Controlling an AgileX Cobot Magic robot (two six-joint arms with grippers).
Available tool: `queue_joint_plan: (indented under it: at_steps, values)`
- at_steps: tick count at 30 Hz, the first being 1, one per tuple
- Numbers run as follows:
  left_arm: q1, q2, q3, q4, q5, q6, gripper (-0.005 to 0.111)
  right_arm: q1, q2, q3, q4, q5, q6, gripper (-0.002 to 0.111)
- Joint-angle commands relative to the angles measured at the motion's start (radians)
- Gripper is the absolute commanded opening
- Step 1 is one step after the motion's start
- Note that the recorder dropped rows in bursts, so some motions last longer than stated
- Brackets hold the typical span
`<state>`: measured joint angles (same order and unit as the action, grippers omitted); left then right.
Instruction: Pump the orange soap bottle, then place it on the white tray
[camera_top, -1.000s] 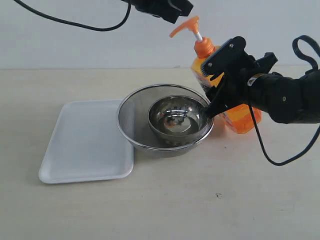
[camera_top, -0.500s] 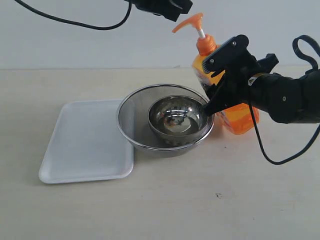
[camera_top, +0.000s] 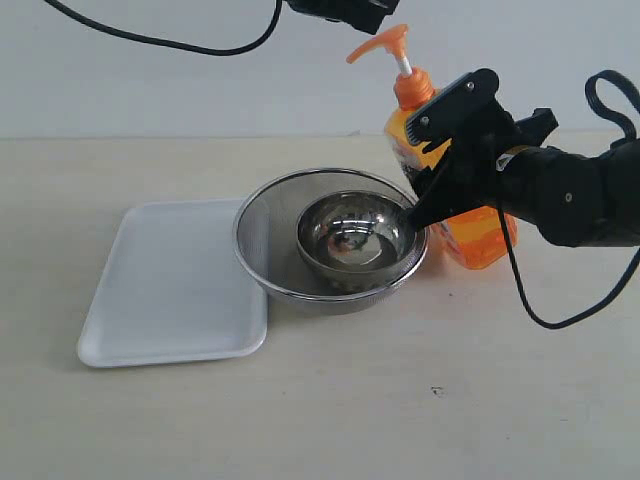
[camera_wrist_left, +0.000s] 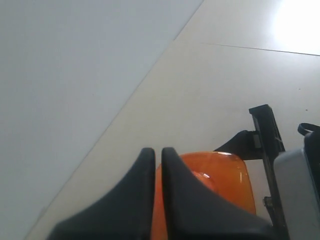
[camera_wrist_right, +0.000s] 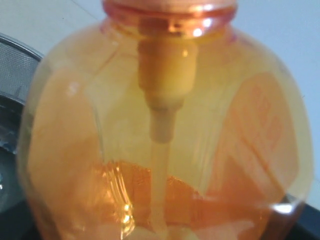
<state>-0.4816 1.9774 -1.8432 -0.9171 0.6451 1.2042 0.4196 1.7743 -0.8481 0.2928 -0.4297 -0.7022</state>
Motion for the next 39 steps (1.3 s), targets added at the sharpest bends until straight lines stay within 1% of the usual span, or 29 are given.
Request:
queue_joint_plan:
  at_steps: [1,19,26,39]
  values:
    - [-0.012,0.003,-0.006,-0.003,-0.017,0.000,0.005,-0.001,-0.006,-0.009,-0.012,-0.020,0.006,0.000]
    - [-0.012,0.056,-0.008,-0.005,-0.007,-0.004,0.005,-0.001,-0.006,-0.009,-0.012,-0.015,0.006,0.000]
    - [-0.012,0.056,-0.008,-0.005,0.031,-0.004,0.005,-0.001,-0.006,-0.009,-0.012,-0.015,0.006,0.000]
    - [-0.012,0.056,-0.008,0.098,0.080,-0.091,0.005,-0.001,-0.006,-0.009,-0.012,-0.015,0.006,0.000]
